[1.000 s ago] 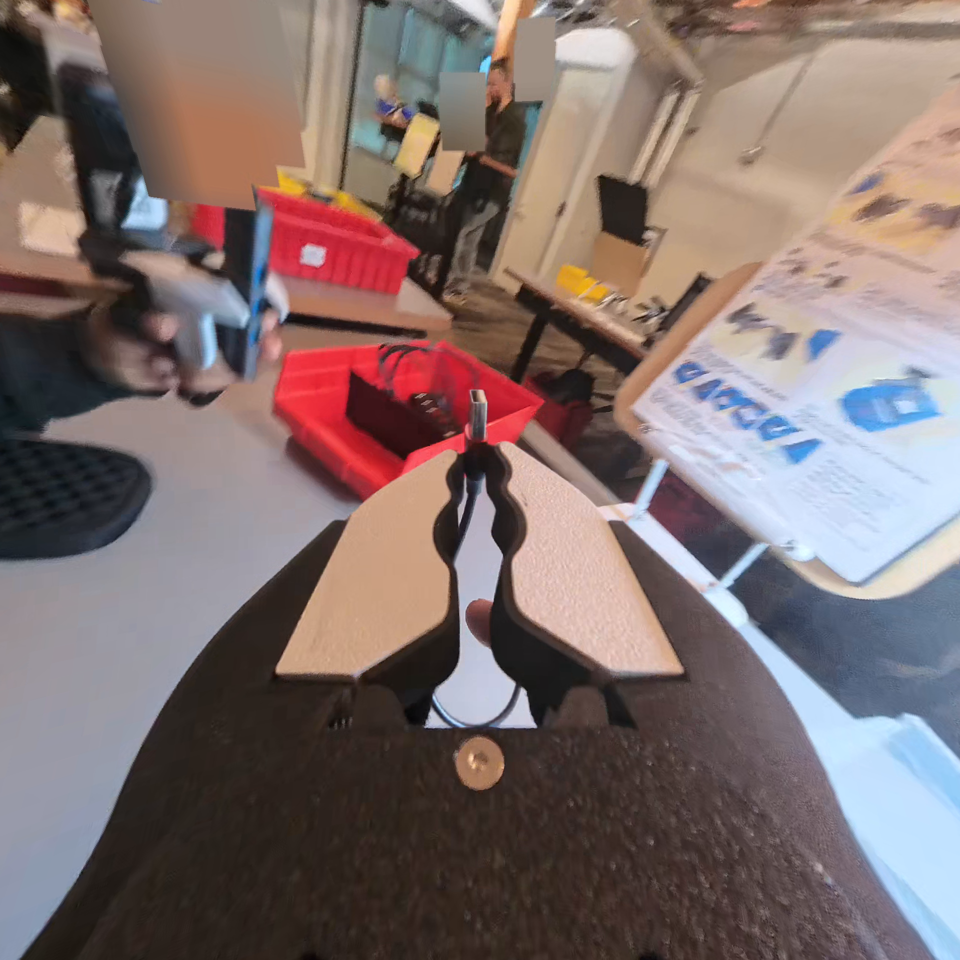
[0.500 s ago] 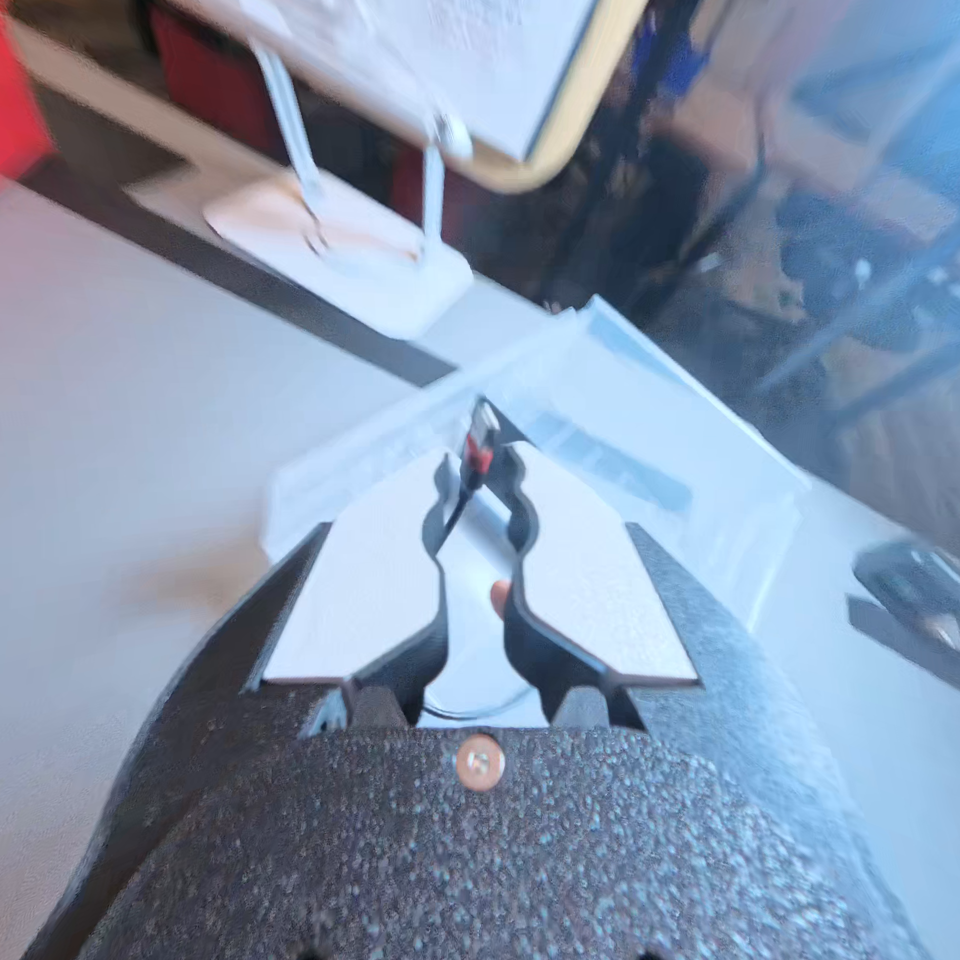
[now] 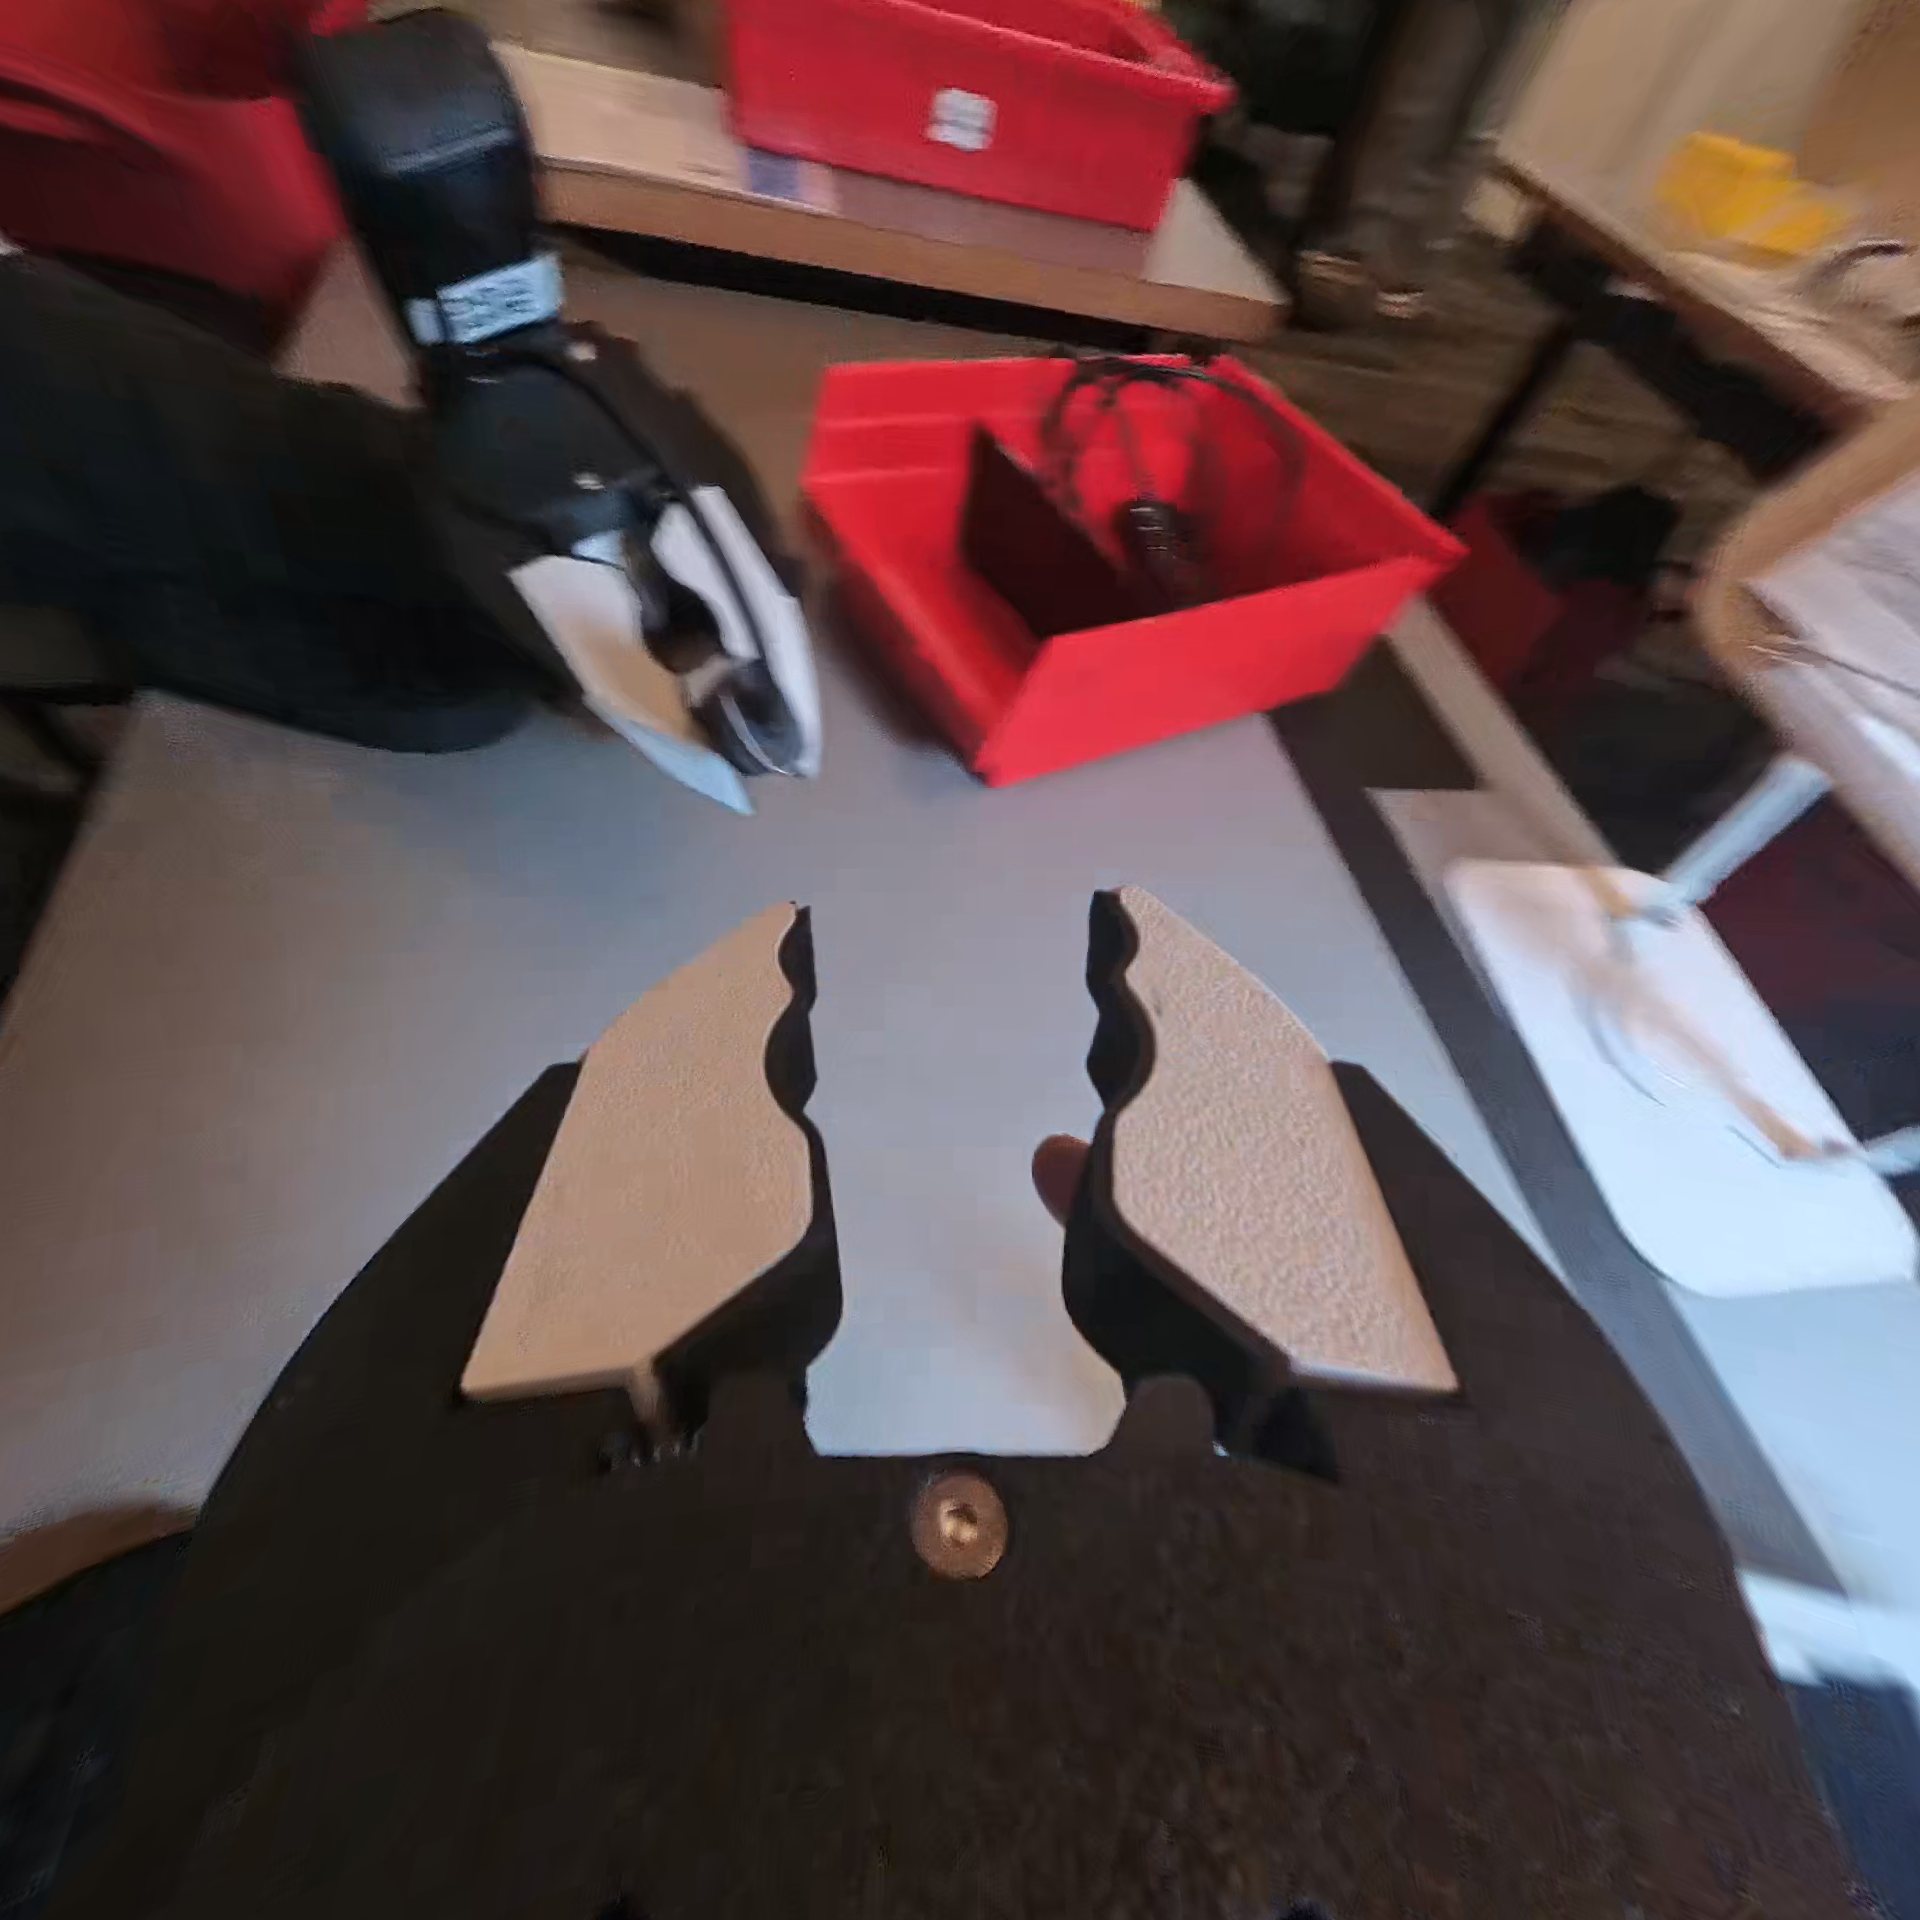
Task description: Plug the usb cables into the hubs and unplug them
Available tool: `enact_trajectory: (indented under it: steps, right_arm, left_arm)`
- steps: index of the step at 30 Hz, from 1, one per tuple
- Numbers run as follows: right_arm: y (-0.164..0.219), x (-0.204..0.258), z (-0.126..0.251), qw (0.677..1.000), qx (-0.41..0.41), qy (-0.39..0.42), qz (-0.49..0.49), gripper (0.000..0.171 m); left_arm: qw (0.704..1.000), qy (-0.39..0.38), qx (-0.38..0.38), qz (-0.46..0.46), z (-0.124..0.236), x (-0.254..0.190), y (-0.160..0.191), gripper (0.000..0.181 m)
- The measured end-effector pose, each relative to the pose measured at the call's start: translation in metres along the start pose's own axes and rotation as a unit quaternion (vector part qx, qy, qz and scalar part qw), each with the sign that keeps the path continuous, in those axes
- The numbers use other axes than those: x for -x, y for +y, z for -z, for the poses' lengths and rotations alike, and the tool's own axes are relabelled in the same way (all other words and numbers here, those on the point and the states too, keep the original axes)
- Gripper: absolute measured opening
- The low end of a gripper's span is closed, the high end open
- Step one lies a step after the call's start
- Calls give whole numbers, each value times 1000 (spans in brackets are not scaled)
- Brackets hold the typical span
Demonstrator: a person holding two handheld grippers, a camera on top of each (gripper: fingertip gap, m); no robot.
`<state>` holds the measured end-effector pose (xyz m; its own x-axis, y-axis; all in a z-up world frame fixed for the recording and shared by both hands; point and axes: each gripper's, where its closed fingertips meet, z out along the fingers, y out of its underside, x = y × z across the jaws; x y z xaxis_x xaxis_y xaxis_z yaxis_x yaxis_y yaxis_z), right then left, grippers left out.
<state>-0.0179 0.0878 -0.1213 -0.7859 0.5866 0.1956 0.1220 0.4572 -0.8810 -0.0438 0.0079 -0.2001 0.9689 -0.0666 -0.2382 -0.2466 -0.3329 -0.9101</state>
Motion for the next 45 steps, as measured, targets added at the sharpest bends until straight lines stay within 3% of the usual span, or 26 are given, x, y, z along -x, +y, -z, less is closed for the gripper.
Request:
enact_trajectory:
  steps: [5, 8, 13, 15, 17, 20, 23, 27, 31, 35, 39, 42, 45]
  right_arm:
    - [15, 52, -72, 992, 59, -103, 31, 56]
    - [16, 54, -89, 992, 59, -95, 57, 18]
    - [-13, 30, -48, 997, 2, -58, 56, 16]
    - [-23, 0, -15, 998, -31, 8, 46, 16]
    - [-25, -46, 25, 990, -53, 130, 33, 16]
    - [-1, -123, 93, 938, -28, 345, -4, 16]
    - [50, -184, 151, 862, 70, 500, -53, 16]
    - [134, -241, 190, 776, 252, 568, -106, 16]
    - [202, -268, 196, 734, 387, 542, -134, 16]
    - [238, -277, 186, 732, 433, 500, -164, 16]
    - [236, -281, 178, 755, 402, 487, -176, 26]
    - [208, -280, 170, 788, 302, 497, -201, 46]
    - [156, -263, 158, 825, 152, 503, -209, 51]
  left_arm:
    - [1000, 16, 7, -17, -3, -10, 2, 17]
    - [999, 26, 8, -24, -3, -13, 3, 17]
    - [999, -19, -43, 27, 10, 13, -12, 30]
    - [996, -44, -54, 53, 16, 30, -11, 34]
    - [994, -57, -56, 80, 19, 42, -7, 38]
    - [990, -72, -64, 105, 23, 54, -5, 39]
    - [988, -80, -66, 111, 26, 58, -6, 39]
    - [989, -87, -59, 101, 25, 57, -4, 37]
    - [990, -89, -53, 95, 24, 56, -2, 36]
    - [990, -92, -47, 92, 24, 58, 1, 36]
    - [990, -93, -46, 93, 24, 59, 3, 37]
    - [990, -92, -46, 99, 25, 60, 3, 38]
    - [989, -98, -43, 101, 25, 62, 4, 39]
